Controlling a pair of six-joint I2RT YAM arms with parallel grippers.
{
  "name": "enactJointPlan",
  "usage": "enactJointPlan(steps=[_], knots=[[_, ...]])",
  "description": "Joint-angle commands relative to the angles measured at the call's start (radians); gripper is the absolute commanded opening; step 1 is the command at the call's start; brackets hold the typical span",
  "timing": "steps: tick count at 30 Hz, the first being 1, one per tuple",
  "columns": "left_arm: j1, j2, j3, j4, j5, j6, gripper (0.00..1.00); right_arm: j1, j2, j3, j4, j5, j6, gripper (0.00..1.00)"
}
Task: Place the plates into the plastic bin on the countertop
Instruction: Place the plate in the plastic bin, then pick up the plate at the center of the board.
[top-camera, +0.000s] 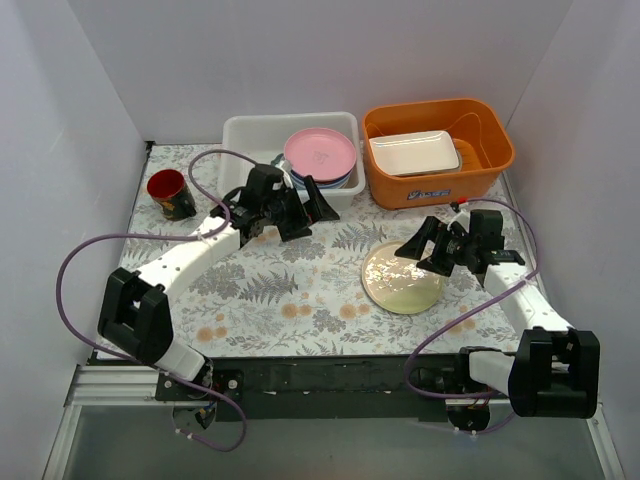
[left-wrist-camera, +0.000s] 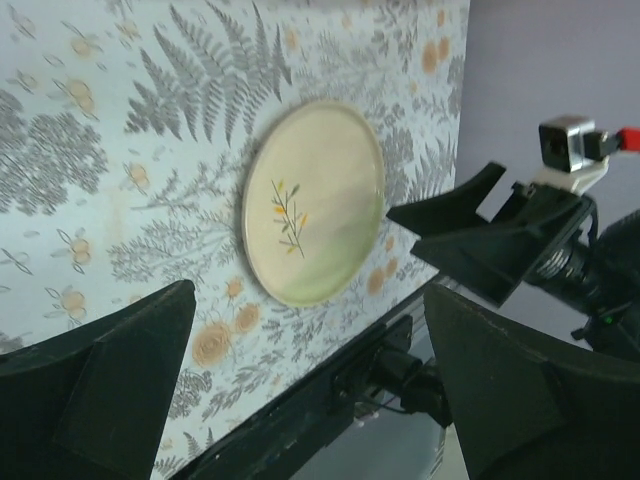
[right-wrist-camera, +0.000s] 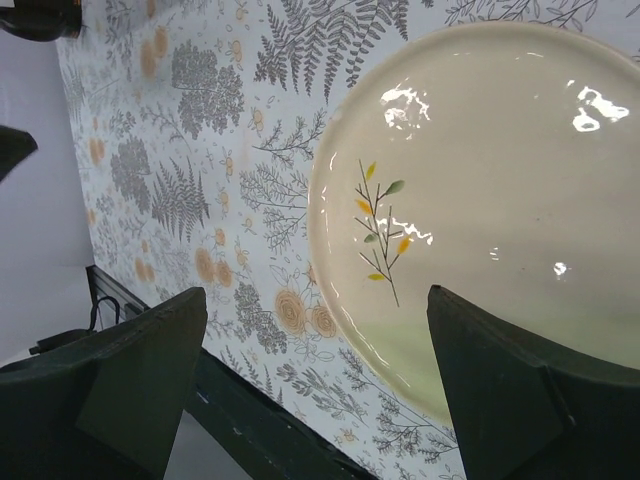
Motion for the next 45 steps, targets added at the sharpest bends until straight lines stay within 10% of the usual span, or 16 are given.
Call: enactJointPlan(steps=[1, 10, 45], knots=[[-0.085, -0.078, -0.104, 0.091, -0.026, -0.075, 0.98, -0.048, -0.029, 0.007, -0.018, -0.039, -0.037, 0.98], [-0.216, -0.083, -0.298, 0.268, -0.066, -0.196, 0.98, -0.122, -0.045, -0.021, -0.042, -0.041, -0.072, 0.98], [-0.296, 0.275, -0.230, 0.475, -0.026, -0.258, 0.98, -0.295, 0.034, -0.116, -0.047, 0.083, -0.206, 0.97]])
